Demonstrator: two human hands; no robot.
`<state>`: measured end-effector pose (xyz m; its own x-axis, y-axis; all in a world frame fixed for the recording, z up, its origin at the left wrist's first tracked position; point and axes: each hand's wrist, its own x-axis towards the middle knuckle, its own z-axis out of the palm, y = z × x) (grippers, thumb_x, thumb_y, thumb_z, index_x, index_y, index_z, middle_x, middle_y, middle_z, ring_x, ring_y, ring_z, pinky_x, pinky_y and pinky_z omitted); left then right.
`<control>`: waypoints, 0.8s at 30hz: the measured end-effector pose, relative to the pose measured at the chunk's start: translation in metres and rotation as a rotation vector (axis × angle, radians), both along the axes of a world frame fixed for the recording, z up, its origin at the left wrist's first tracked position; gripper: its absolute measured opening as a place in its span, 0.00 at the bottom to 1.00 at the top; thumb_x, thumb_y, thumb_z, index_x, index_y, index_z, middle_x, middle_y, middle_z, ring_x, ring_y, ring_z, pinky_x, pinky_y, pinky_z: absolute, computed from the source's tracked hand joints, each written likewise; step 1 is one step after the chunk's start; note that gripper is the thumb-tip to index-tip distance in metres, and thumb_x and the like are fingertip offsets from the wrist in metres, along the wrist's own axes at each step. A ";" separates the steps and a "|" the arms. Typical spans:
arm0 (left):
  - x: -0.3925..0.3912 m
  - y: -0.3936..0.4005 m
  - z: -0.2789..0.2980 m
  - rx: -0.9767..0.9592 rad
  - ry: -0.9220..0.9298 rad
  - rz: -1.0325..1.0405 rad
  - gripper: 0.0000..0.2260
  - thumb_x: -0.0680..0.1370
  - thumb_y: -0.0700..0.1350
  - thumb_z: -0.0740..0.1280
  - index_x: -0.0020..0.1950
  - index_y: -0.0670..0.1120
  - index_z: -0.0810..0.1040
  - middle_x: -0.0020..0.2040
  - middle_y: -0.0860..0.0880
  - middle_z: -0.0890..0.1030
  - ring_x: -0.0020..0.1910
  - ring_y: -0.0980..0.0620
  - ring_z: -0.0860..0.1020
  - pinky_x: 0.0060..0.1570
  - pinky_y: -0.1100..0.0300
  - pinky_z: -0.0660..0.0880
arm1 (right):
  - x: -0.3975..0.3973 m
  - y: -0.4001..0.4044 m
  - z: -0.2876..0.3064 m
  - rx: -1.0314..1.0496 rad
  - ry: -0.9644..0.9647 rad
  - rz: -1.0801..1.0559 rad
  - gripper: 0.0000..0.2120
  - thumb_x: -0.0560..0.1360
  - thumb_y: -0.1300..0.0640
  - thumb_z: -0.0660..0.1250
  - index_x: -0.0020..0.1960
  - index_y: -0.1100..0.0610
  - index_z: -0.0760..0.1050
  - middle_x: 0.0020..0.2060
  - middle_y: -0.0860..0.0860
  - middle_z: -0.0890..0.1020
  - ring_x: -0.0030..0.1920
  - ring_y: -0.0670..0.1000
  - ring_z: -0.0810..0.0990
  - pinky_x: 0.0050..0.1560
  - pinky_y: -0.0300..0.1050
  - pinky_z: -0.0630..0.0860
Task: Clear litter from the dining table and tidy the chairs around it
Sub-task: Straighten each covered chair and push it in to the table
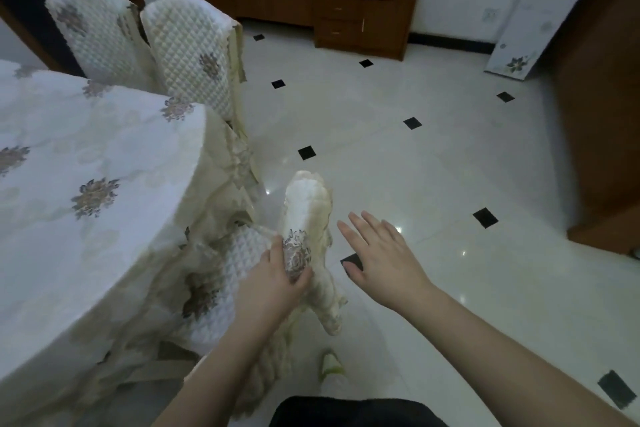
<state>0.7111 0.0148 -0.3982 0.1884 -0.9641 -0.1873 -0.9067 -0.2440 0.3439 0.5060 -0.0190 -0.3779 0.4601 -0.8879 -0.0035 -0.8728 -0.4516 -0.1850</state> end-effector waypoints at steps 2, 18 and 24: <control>-0.004 -0.006 -0.002 0.031 -0.016 0.004 0.38 0.74 0.65 0.61 0.77 0.49 0.52 0.67 0.45 0.72 0.60 0.46 0.76 0.51 0.55 0.72 | 0.010 -0.020 0.000 -0.022 0.013 0.068 0.31 0.75 0.47 0.64 0.75 0.53 0.61 0.73 0.54 0.66 0.74 0.56 0.61 0.73 0.54 0.55; -0.042 0.002 -0.016 -0.045 -0.336 0.403 0.24 0.68 0.57 0.71 0.61 0.50 0.72 0.49 0.49 0.79 0.44 0.45 0.79 0.39 0.52 0.73 | 0.060 -0.133 -0.028 0.102 0.096 0.807 0.43 0.71 0.38 0.69 0.77 0.51 0.52 0.76 0.53 0.56 0.77 0.53 0.50 0.74 0.52 0.42; -0.056 0.001 -0.020 -0.091 -0.485 0.607 0.22 0.62 0.58 0.74 0.50 0.49 0.75 0.41 0.49 0.78 0.41 0.44 0.77 0.38 0.53 0.70 | 0.080 -0.152 -0.040 0.101 0.042 0.898 0.31 0.69 0.37 0.69 0.67 0.50 0.67 0.62 0.54 0.74 0.67 0.55 0.67 0.72 0.54 0.52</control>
<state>0.6554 0.0154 -0.4178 0.7282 -0.6739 0.1251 -0.6778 -0.7351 -0.0140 0.5863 -0.1710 -0.4180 0.9775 -0.1887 -0.0944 -0.2061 -0.9495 -0.2364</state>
